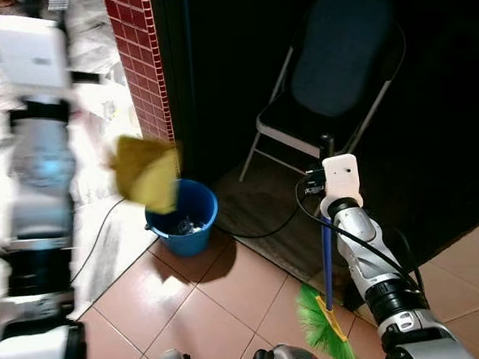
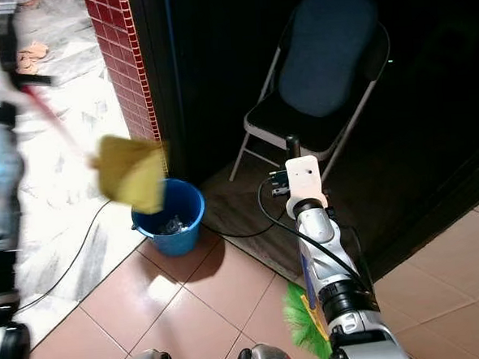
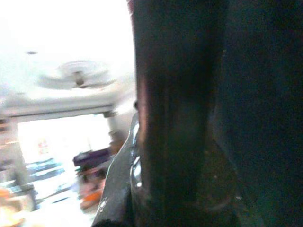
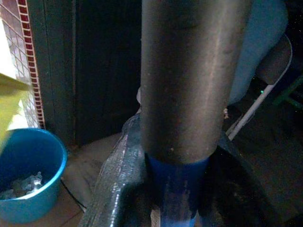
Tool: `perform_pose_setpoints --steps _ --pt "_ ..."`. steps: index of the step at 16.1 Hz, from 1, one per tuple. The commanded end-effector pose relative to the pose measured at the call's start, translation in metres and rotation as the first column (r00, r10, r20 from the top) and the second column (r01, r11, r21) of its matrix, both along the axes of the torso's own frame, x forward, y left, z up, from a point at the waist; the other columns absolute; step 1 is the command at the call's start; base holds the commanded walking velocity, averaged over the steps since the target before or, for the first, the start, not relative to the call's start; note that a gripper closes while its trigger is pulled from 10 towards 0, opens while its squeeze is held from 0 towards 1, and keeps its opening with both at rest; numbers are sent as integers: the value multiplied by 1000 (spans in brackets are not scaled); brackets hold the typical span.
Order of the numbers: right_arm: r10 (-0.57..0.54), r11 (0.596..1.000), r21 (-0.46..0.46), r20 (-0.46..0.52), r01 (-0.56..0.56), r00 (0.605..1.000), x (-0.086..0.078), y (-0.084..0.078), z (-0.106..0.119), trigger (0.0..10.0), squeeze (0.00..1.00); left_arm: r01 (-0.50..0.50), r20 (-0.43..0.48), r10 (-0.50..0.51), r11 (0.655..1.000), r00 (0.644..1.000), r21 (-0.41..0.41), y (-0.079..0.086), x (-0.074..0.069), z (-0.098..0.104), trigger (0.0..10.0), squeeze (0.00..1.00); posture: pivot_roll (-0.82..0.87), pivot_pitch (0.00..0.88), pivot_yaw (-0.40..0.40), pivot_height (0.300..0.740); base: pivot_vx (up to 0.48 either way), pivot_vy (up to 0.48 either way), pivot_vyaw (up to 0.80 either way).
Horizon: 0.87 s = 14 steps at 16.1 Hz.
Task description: Sweep floor
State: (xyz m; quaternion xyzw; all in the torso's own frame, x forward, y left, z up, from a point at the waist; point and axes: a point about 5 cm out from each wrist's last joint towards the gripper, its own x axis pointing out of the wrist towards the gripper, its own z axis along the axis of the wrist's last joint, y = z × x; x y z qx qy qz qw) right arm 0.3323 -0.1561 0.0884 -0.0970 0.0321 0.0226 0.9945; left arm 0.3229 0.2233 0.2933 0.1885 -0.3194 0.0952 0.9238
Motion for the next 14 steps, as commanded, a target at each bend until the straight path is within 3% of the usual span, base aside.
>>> perform_pose_setpoints --steps 1,2,4,5,7,8,9,10,14 --pt "7 1000 6 32 -8 999 5 1 7 10000 0 -106 129 97 993 987 61 12 -14 23 10000 0 20 24 -82 740 0 0 0" --pt "10 1000 5 29 -10 1000 5 1 7 10000 0 -120 116 112 991 987 66 13 -15 20 10000 0 20 24 -82 740 0 0 0" --pt "17 1000 10 15 -17 1000 5 2 5 10000 0 -140 3 141 987 990 75 10 -9 -6 10000 0 30 21 -87 740 0 0 0" --pt "20 1000 12 6 -20 1000 6 4 1 10000 0 -161 -101 168 984 981 78 8 -6 -36 10000 0 37 4 -82 740 0 0 0" --pt "26 999 47 -2 -26 1000 8 9 0 10000 0 -167 -209 171 985 963 36 5 -5 -69 10000 0 52 0 -75 740 0 0 0" --pt "40 996 81 -4 -39 999 9 15 1 10000 0 -183 -275 182 983 944 22 3 -4 -88 10000 0 57 0 -73 740 0 0 0" --pt "81 989 121 6 -82 997 12 29 2 10000 0 -203 -375 203 978 905 38 -1 -5 -123 10000 0 68 0 -72 740 0 0 0" --pt "127 979 160 23 -129 992 13 40 5 10000 0 -211 -408 205 977 889 33 -2 -7 -140 10000 0 74 0 -71 740 0 0 0" --pt "236 945 211 97 -252 967 14 66 15 10000 0 -233 -533 201 973 822 7 -16 -6 -188 10000 0 81 0 -44 740 0 0 297"
